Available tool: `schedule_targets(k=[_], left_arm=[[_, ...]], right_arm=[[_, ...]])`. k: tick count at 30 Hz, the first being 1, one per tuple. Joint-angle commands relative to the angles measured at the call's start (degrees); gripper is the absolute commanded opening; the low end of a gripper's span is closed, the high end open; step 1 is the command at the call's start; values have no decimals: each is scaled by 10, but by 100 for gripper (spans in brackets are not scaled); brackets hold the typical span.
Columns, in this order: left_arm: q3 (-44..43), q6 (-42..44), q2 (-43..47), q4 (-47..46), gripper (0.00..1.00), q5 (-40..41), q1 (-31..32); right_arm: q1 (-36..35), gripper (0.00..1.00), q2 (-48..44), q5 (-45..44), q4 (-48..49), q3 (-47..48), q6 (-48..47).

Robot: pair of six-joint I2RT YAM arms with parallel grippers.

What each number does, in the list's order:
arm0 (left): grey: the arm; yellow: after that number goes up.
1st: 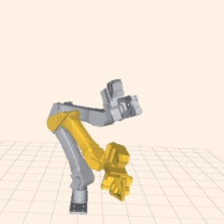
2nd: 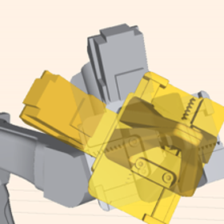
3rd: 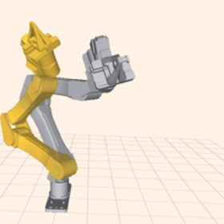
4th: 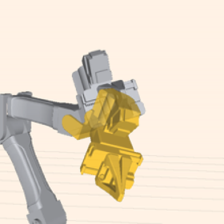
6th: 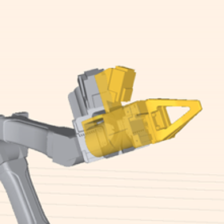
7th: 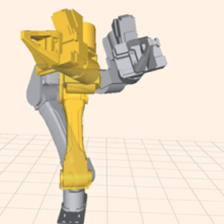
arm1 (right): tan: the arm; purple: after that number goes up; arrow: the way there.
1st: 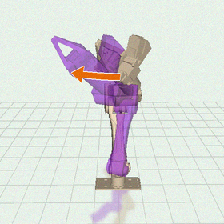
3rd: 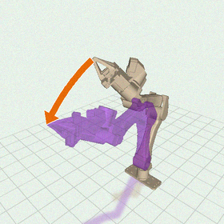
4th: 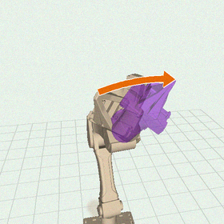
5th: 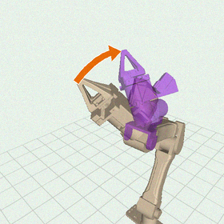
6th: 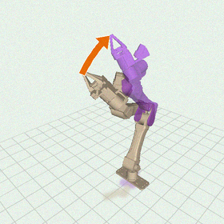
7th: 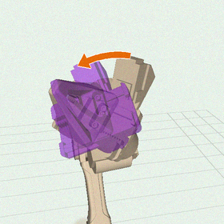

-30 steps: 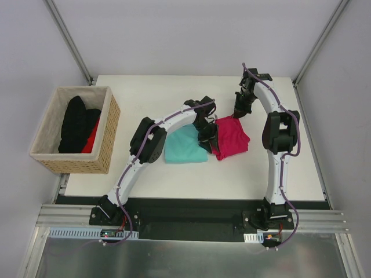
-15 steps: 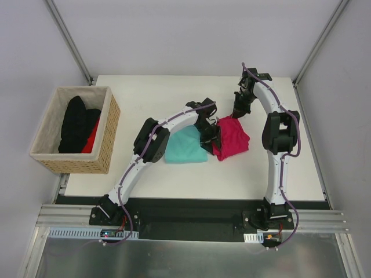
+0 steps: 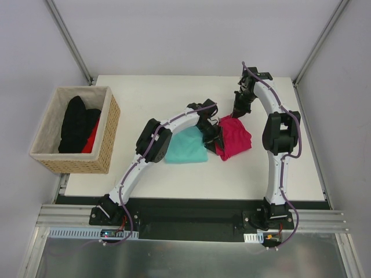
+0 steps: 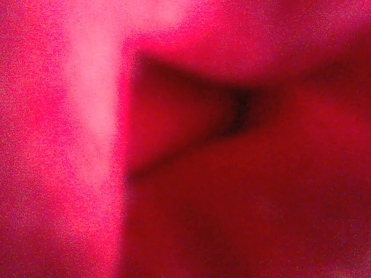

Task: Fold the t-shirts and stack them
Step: Put the neatly folded tshirt into the corner of the board with both arms

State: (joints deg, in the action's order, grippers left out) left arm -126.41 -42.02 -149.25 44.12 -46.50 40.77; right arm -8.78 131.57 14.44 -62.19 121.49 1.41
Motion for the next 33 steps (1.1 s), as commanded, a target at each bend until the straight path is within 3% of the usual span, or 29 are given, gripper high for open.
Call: schedule_targets(k=[1, 22, 25, 27, 33], left_arm=[[3, -10, -39, -20, 37, 43, -1], [108, -32, 12, -63, 14, 86, -3], [116, -33, 14, -65, 9, 88, -3], [121, -32, 15, -65, 0, 87, -3], [131, -32, 31, -66, 0, 93, -8]], right_arm=[[-5, 1, -49, 16, -25, 5, 0], [-7, 1, -59, 19, -28, 12, 2], [-7, 1, -62, 19, -29, 12, 1], [-7, 1, -63, 19, -28, 12, 1], [-7, 1, -63, 21, -27, 15, 3]])
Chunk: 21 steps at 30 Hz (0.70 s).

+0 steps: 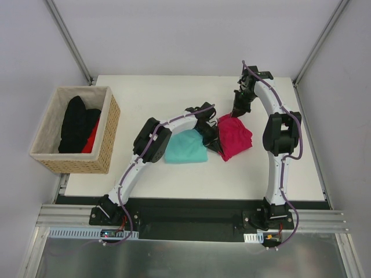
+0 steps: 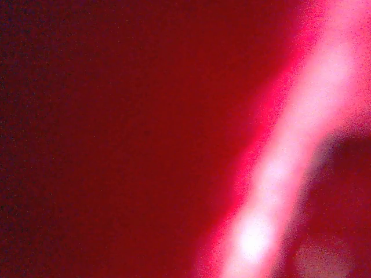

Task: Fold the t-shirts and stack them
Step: Put the neatly folded tshirt into the corner of the board with both arms

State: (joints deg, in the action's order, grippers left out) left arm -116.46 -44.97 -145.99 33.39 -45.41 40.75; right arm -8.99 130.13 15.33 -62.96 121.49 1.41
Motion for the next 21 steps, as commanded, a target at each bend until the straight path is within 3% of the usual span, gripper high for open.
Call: schedule_targets(k=[1, 10, 21], left_arm=[[35, -3, 10, 41, 0, 86, -9], [70, -2, 79, 39, 0, 122, -32], [77, 0, 100, 38, 0, 123, -34]], right_arm=[[-4, 1, -49, 14, -18, 15, 4], [-5, 1, -51, 13, -8, 9, 13], [-4, 1, -55, 17, -6, 17, 19]])
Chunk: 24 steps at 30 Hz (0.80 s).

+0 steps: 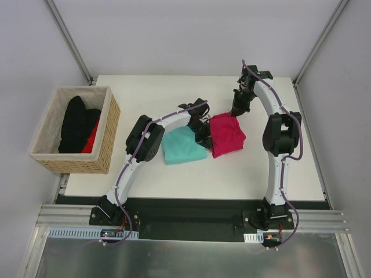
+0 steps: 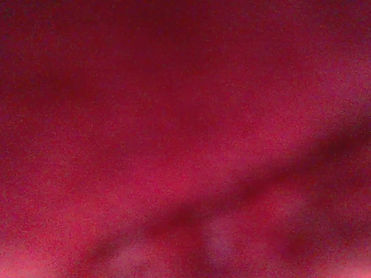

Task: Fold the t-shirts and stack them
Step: Put the neatly folded tshirt into the corner of the board with both arms

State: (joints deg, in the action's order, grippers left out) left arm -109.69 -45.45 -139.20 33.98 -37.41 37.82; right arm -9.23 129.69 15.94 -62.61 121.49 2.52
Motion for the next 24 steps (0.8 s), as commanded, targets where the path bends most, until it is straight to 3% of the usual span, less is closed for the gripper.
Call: schedule_targets(k=[1, 24], left_arm=[[9, 5, 31, 32, 0, 41, -5], [-40, 27, 43, 43, 0, 35, 11]], right_arm=[[-3, 1, -51, 12, -9, 16, 8], [-6, 1, -58, 29, 20, -20, 18]])
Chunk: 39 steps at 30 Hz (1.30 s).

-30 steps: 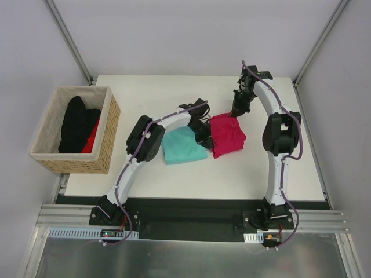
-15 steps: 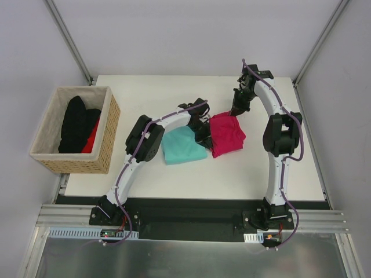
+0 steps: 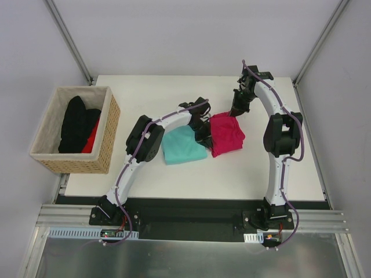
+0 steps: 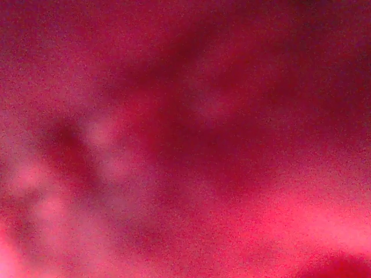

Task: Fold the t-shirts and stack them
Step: Put the neatly folded tshirt into the corner of the board with both arms

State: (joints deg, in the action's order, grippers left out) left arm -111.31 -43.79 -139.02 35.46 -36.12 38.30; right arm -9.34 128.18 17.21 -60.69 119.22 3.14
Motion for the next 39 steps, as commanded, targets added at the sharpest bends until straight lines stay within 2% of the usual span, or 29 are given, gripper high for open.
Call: schedule_targets(k=[1, 21, 39], left_arm=[[-29, 14, 41, 29, 0, 24, 7], [-32, 58, 83, 70, 0, 114, 17], [-69, 67, 87, 85, 0, 121, 21]], right_arm=[[-5, 1, -43, 16, 1, 2, 12], [-6, 1, -58, 2, 1, 10, 3], [-6, 1, -81, -7, -2, 34, 2]])
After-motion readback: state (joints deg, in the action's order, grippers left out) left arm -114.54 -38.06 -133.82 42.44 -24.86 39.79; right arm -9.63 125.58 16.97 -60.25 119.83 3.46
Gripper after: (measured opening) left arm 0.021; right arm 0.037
